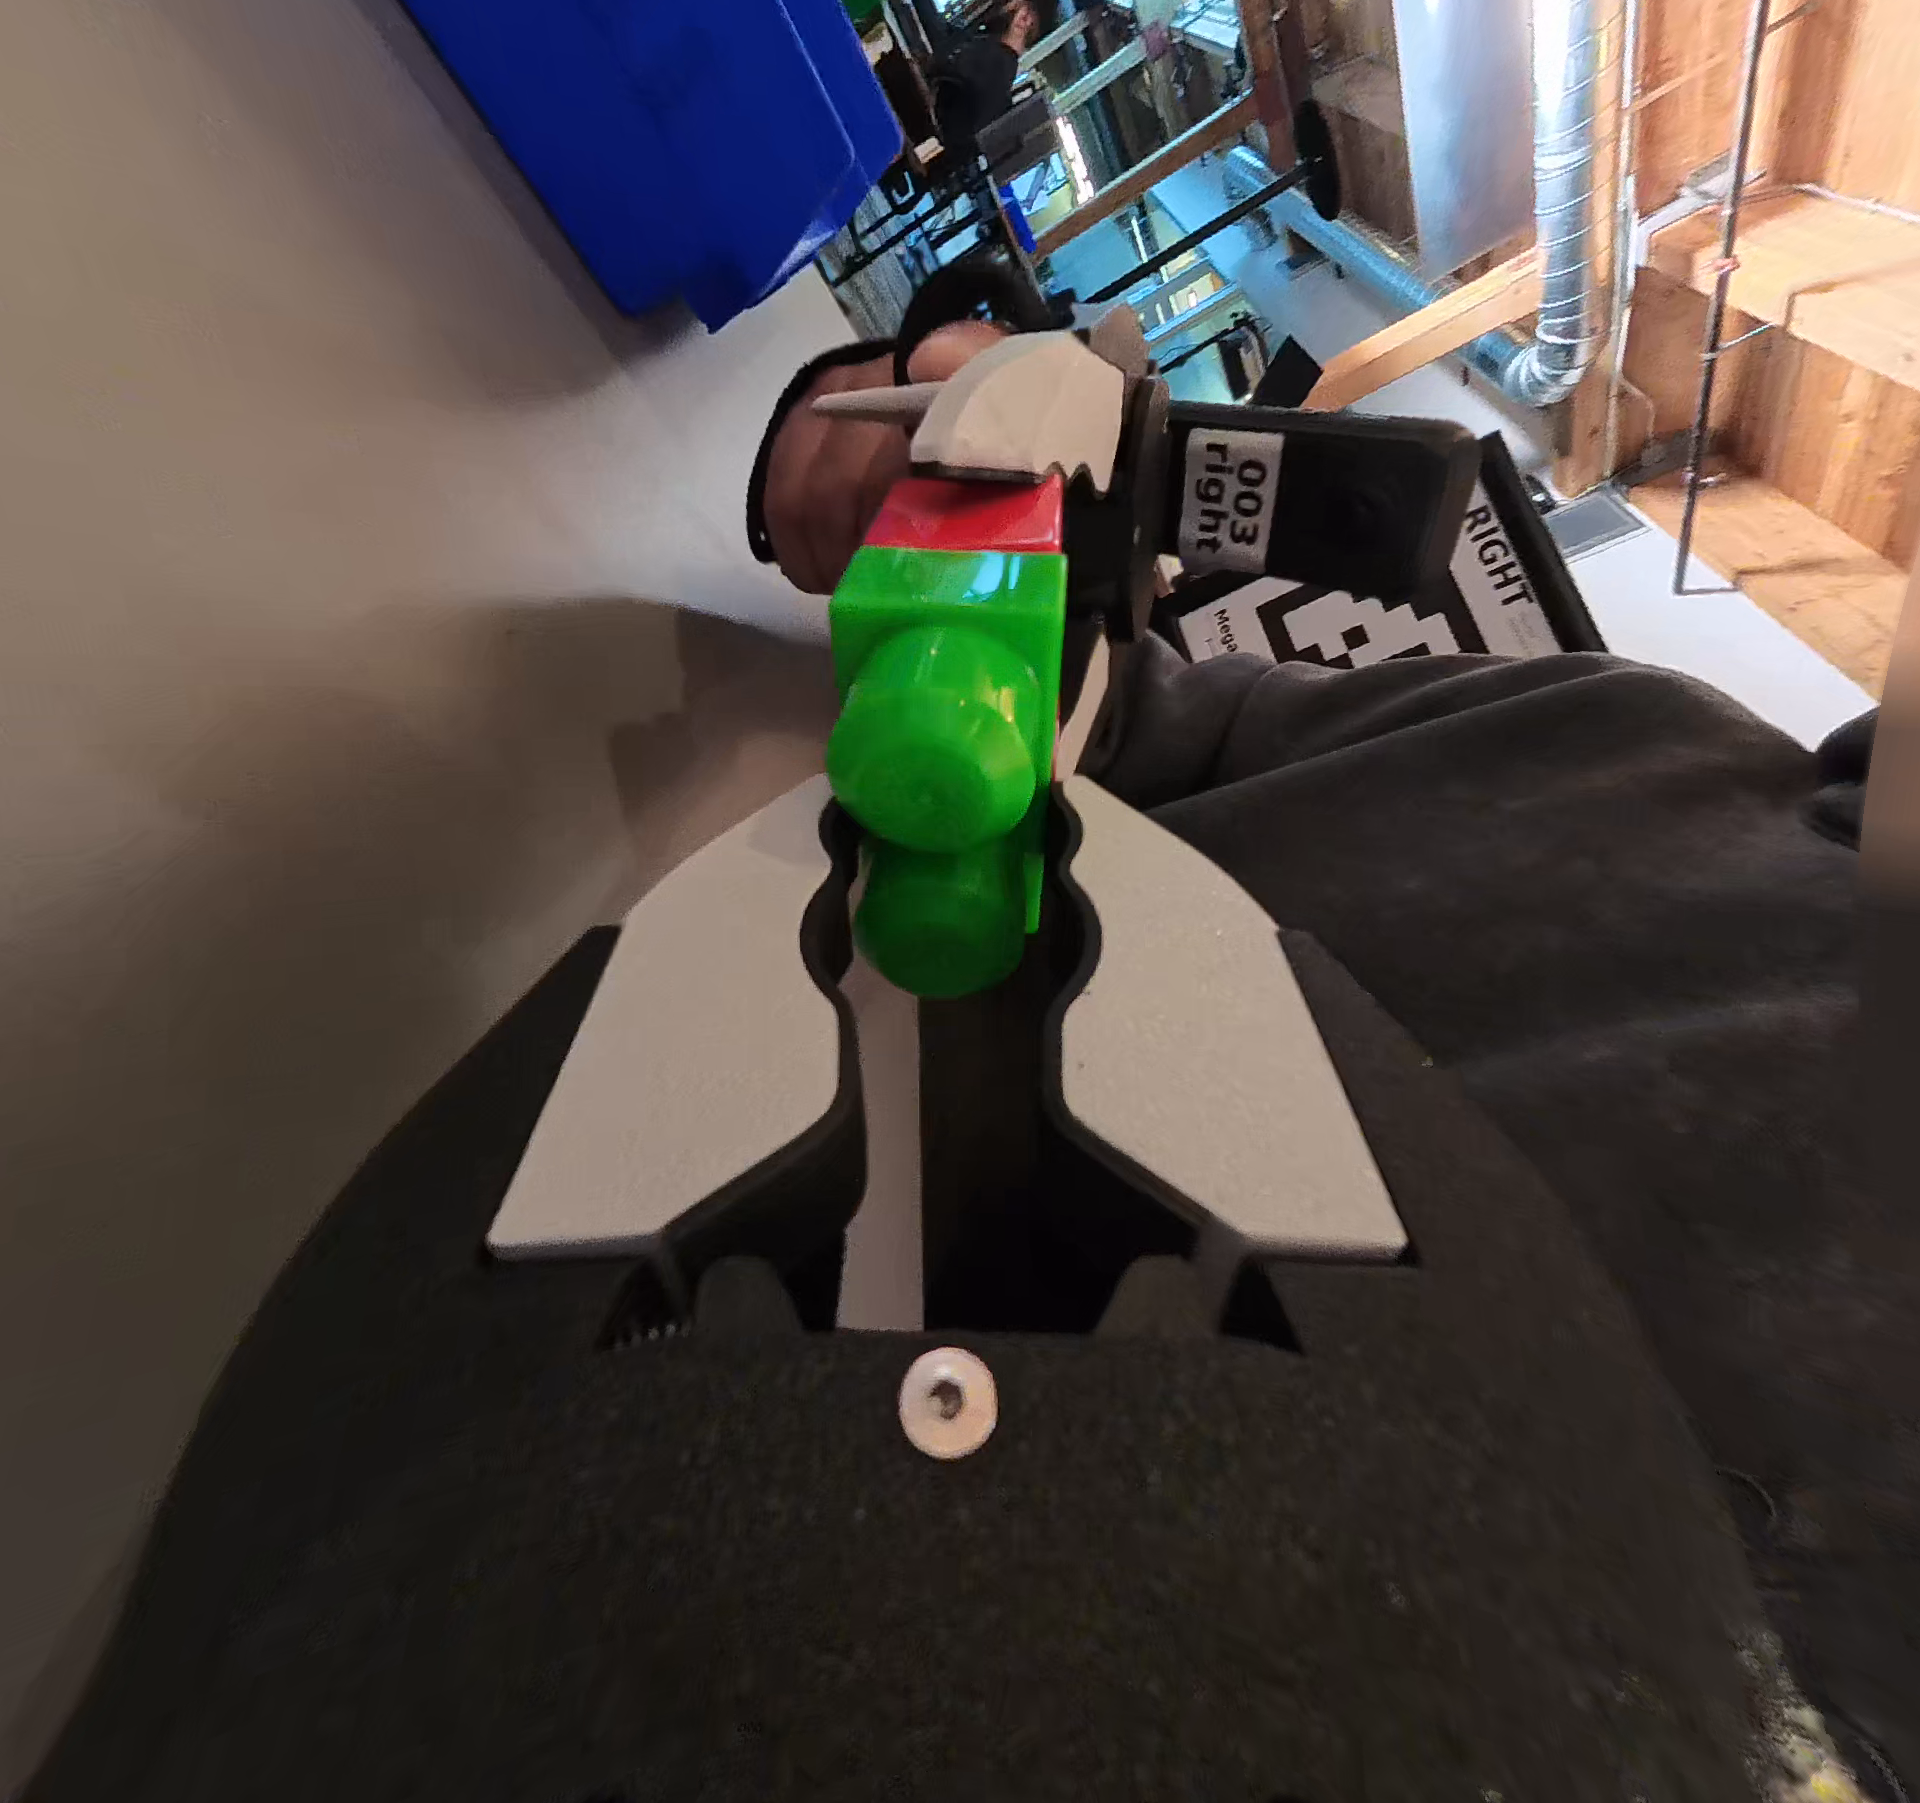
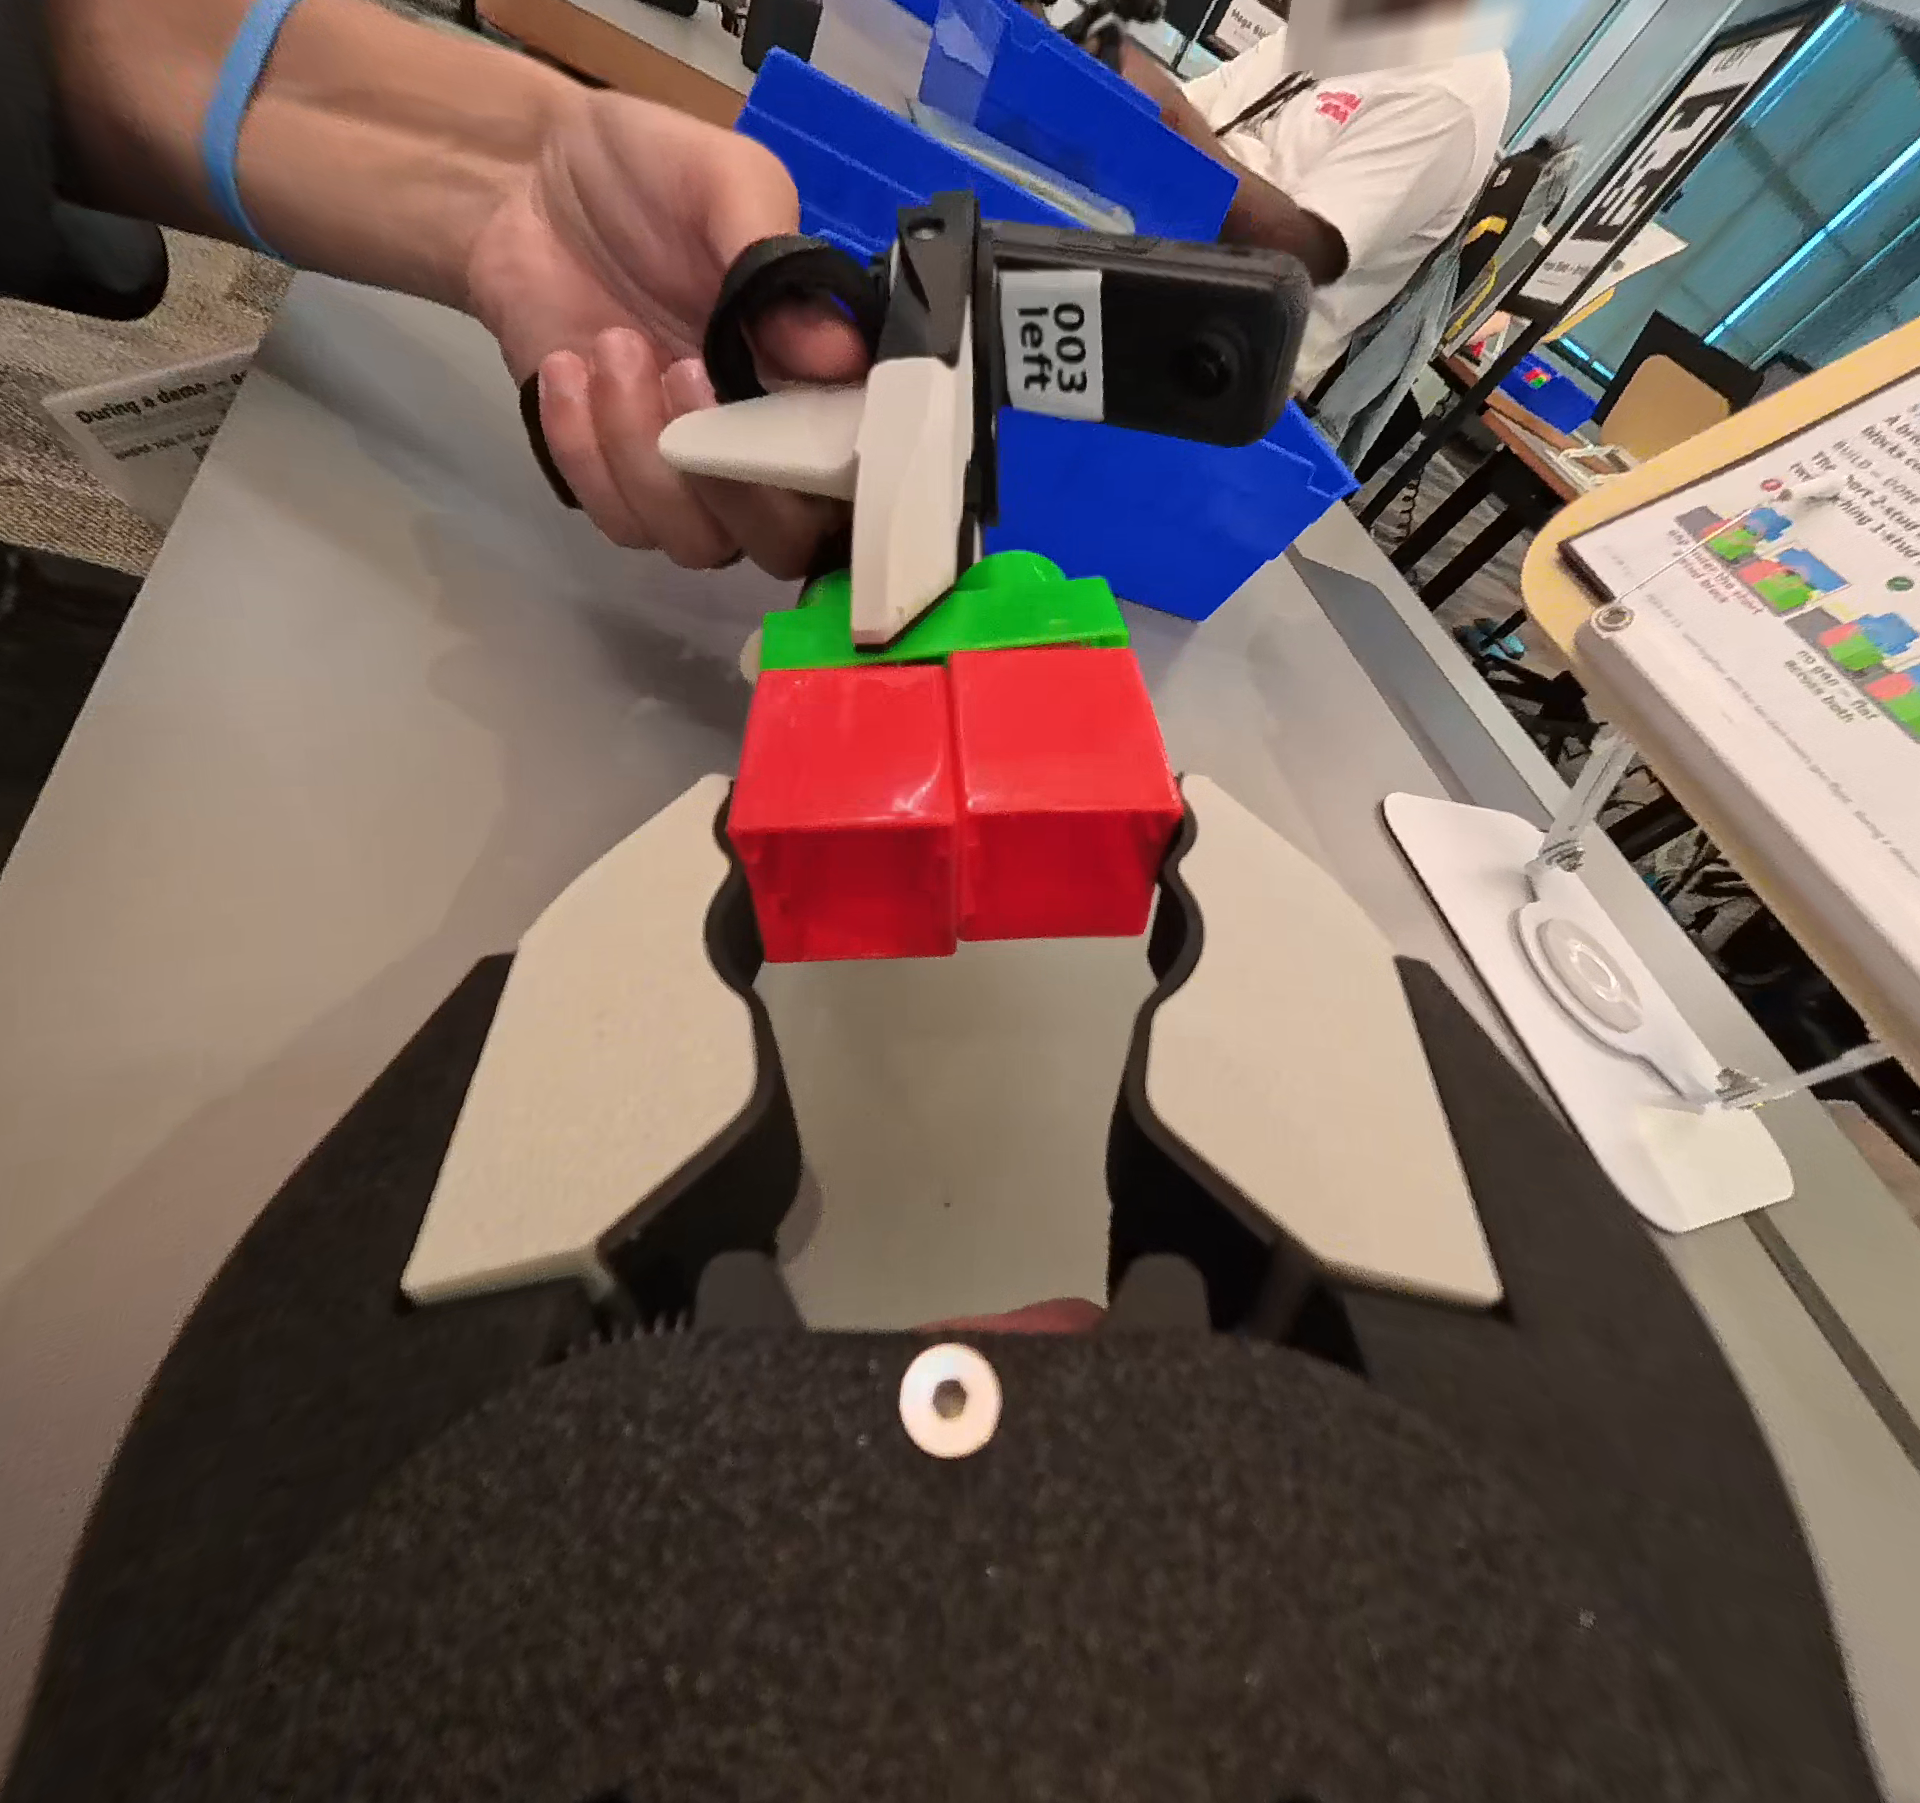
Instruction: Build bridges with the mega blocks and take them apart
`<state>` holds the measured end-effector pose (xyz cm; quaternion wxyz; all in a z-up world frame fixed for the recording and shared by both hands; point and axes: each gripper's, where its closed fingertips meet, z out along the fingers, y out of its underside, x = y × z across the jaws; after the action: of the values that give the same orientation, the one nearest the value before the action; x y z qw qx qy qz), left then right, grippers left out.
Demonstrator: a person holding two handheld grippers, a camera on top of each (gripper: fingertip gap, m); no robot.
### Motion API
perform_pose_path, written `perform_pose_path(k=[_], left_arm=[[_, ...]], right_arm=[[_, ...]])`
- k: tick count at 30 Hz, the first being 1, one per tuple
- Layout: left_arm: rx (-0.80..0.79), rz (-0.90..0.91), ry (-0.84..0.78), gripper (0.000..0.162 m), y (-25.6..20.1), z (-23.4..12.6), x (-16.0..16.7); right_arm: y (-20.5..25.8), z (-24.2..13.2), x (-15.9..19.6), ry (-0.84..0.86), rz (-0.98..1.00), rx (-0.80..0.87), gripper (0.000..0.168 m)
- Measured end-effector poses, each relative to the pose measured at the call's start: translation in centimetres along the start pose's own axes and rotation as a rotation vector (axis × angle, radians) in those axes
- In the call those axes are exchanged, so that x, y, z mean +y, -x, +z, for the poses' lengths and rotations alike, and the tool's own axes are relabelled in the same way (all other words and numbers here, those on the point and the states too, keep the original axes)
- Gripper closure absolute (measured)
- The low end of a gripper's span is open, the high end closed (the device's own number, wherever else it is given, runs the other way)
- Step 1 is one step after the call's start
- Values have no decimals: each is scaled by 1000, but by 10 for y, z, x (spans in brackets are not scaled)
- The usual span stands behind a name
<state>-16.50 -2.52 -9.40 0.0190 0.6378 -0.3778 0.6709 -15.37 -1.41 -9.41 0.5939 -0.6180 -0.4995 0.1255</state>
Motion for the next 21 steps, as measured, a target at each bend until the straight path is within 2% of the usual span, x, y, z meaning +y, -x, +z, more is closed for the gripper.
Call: perform_pose_path(k=[4,13,16,19,20,21], left_arm=[[0,-11,10,128,4,-1,2],[-18,1,168,128,7,0,23],[-16,0,175,128,7,-1,21],[-22,3,116,127,5,-1,9],[-26,14,99,124,2,-1,6],[-13,20,82,113,-3,-1,3]], right_arm=[[2,3,5,16,-9,-15,94],[19,5,9,43,-54,-115,94],[18,6,8,46,-55,-108,94],[6,5,4,18,-26,-56,94],[3,4,2,6,-17,-45,94],[1,3,0,0,-6,-41,94]])
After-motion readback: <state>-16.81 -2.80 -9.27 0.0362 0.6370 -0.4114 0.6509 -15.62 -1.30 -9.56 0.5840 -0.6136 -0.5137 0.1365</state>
